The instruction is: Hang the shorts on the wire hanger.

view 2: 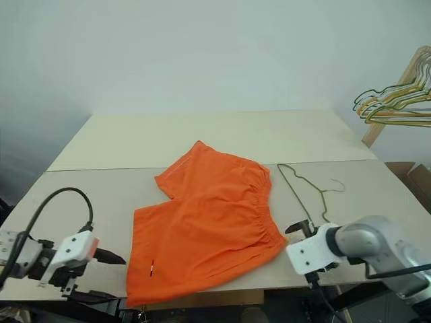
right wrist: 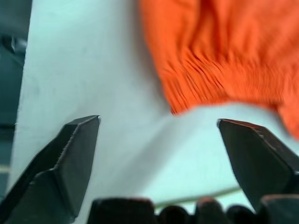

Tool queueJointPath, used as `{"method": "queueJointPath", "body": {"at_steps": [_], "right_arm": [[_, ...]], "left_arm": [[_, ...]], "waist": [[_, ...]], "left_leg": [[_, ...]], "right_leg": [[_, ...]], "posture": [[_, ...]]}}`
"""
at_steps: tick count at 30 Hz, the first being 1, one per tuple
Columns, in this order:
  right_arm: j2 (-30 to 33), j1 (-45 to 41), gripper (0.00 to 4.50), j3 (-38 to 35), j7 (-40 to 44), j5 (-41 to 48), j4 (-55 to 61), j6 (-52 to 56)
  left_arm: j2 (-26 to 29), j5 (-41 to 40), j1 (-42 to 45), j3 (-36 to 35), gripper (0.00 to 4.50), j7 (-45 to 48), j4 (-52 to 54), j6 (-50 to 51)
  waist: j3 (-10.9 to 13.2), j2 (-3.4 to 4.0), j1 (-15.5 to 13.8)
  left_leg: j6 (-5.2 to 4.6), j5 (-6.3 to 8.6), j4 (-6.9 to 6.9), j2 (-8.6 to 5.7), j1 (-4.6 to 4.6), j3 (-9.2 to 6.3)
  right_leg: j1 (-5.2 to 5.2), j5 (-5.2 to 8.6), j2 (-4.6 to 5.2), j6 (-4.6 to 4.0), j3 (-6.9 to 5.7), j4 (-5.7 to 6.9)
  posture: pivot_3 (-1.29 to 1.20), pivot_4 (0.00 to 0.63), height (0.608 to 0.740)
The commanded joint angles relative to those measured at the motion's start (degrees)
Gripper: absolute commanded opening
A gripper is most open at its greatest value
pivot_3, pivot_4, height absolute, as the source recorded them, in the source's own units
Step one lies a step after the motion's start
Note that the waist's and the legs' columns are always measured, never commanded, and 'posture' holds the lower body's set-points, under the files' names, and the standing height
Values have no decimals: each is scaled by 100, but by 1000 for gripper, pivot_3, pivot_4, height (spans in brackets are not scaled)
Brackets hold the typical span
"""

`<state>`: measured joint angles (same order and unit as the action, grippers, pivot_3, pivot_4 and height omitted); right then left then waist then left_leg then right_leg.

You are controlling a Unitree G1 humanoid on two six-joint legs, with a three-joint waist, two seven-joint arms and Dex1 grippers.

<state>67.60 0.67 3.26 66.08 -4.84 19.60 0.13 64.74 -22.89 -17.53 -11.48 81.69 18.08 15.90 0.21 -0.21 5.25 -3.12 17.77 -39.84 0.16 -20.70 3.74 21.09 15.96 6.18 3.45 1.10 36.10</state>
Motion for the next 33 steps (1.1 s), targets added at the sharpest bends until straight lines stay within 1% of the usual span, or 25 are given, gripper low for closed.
{"method": "queueJointPath", "body": {"at_steps": [1, 4, 6, 8, 10, 11, 12, 13, 14, 15, 19, 21, 25, 28, 33], "right_arm": [[-221, -758, 4500, -676, 118, 1118, -348, 1855], [-783, -1783, 4500, -775, -331, 1575, -1169, 3431], [-1141, -2348, 4500, -644, -813, 1466, -1729, 4219], [-1485, -2730, 4500, -392, -1148, 1336, -2148, 4719], [-1689, -2921, 4500, -162, -1341, 1227, -2322, 4933], [-1811, -2996, 4500, -3, -1466, 1132, -2391, 4990], [-1926, -3076, 4500, 161, -1564, 1057, -2475, 5091], [-2004, -3137, 4500, 281, -1632, 1006, -2538, 5162], [-2077, -3177, 4500, 360, -1693, 975, -2601, 5195], [-2139, -3199, 4500, 455, -1795, 898, -2686, 5192], [-2324, -3242, 4500, 555, -2087, 758, -3151, 5083], [-2330, -3242, 4500, 556, -2083, 769, -3233, 5050], [-2416, -3339, 4500, 436, -1991, 956, -3517, 5297], [-2420, -3374, 3907, 461, -1806, 1093, -3690, 5457], [-2487, -3473, 2214, 491, -1866, 1075, -4119, 5560]], "left_arm": [[-231, -347, 361, -331, 4433, -239, -60, 109], [-574, -1073, 795, -481, 4433, -262, -14, 431], [-699, -1378, 1039, -480, 4433, -276, 65, 618], [-791, -1566, 1278, -352, 4433, -294, 172, 779], [-856, -1646, 1450, -224, 4433, -335, 235, 890], [-894, -1610, 1561, -102, 4433, -353, 264, 903], [-946, -1574, 1678, 20, 4433, -395, 286, 911], [-981, -1551, 1764, 109, 4433, -429, 299, 915], [-1037, -1547, 1857, 188, 4433, -489, 312, 936], [-1132, -1587, 1982, 268, 4433, -583, 335, 988], [-1352, -1697, 2245, 441, 4433, -706, 425, 1117], [-1364, -1694, 2270, 466, 4433, -700, 434, 1136], [-1384, -1625, 2287, 545, 4433, -696, 413, 1105], [-1409, -1589, 2300, 601, 4500, -700, 402, 1077], [-1464, -1585, 2327, 631, 4500, -739, 422, 1076]], "waist": [[19, -4, 3], [20, -10, 4], [15, -16, 15], [13, -11, 20], [9, -6, 23], [5, 1, 29], [2, 5, 34], [1, 8, 40], [3, 12, 46], [4, 17, 46], [4, 17, 41], [4, 17, 44], [3, 17, 72], [3, 17, 123], [2, 15, 179]], "left_leg": [[0, 0, 3, 3, 19, 1], [3, 2, 9, 16, 51, 0], [10, 4, 9, 21, 46, -3], [27, 13, 12, 24, 34, -3], [37, 18, 12, 24, 17, -4], [47, 13, 10, 24, -5, -5], [74, -5, 4, 23, -46, -4], [83, -12, -1, 17, -76, -1], [82, -20, -5, 6, -95, 2], [79, -23, -7, -8, -100, 2], [59, -32, -16, -22, -102, 2], [24, -14, -17, -22, -94, 1], [25, -15, -15, -19, -92, -2], [25, -15, -16, -20, -92, -2], [24, -15, -18, -20, -89, -9]], "right_leg": [[-2, -1, 2, -1, 0, -3], [-21, -3, 15, -5, 0, -5], [-10, -6, 30, -10, 0, -2], [6, -7, 38, -13, 3, 0], [15, -6, 41, -15, 3, 6], [21, -6, 40, -17, 2, 10], [64, -6, 38, -17, 3, 14], [103, -6, 37, -16, 9, 29], [121, -6, 24, -16, 10, 58], [134, -6, 25, -16, 9, 76], [118, -6, 23, -13, 2, 70], [109, -6, 17, -11, 3, 69], [110, -6, 6, -11, 5, 71], [108, -6, 5, -10, 7, 70], [101, -6, 3, -8, 5, 70]], "posture": [[-137, 0, 740], [-141, 0, 740], [-145, 0, 740], [-150, 0, 740], [-151, 0, 740], [-151, 0, 740], [-150, 0, 740], [-150, 0, 740], [-149, 0, 740], [-147, 0, 740], [-147, 0, 740], [-149, 0, 740], [-154, 0, 740], [-154, 0, 740], [-151, 0, 740]]}}
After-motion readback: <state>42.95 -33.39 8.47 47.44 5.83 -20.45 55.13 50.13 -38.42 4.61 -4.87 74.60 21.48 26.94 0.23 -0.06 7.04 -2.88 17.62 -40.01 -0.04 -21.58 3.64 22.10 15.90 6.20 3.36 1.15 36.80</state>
